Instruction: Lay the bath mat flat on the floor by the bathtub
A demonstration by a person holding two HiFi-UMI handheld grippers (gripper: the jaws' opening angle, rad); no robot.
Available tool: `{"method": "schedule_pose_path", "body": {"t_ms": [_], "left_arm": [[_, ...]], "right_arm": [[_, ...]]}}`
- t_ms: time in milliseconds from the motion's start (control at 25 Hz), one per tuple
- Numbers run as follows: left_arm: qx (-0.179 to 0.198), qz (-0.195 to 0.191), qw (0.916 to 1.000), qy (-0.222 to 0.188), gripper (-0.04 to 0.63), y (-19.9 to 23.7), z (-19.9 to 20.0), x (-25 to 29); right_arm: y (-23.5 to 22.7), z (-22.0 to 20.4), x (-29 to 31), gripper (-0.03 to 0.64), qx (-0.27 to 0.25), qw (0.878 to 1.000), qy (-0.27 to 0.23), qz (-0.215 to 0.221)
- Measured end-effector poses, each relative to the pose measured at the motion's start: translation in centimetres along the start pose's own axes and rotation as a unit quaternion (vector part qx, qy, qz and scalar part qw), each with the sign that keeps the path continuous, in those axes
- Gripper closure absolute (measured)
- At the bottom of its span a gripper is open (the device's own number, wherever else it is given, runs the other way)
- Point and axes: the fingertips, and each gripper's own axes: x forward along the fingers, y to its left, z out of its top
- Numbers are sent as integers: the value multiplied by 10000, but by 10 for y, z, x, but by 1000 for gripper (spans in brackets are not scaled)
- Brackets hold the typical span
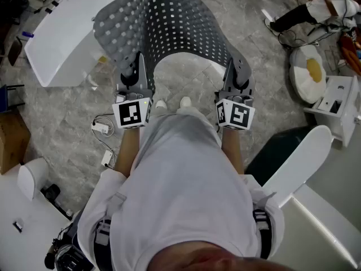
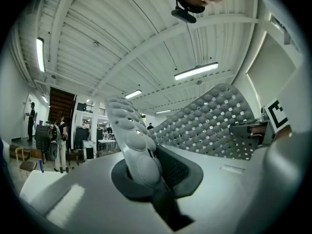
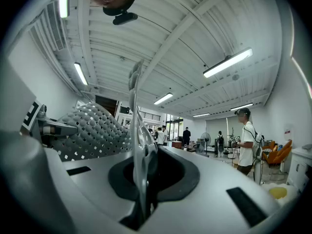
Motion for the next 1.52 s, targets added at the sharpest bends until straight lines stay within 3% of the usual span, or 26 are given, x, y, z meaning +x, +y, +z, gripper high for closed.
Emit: {"method": "schedule_pose_path", "body": {"t_ms": [320,1200,1520], "left_arm": [[-54,24,10000,19,580,6,-4,-7],[-242,-45,9996,165,580,-8,-3,-1],[-308,8,9995,116,580,1,-8,3]], "right_arm": [[5,6,-2,601,222,9997,-4,132],[-18,9,-18,598,25,9994,351,-59],[-12,12,-8,598,24,9997,224,-43]]}}
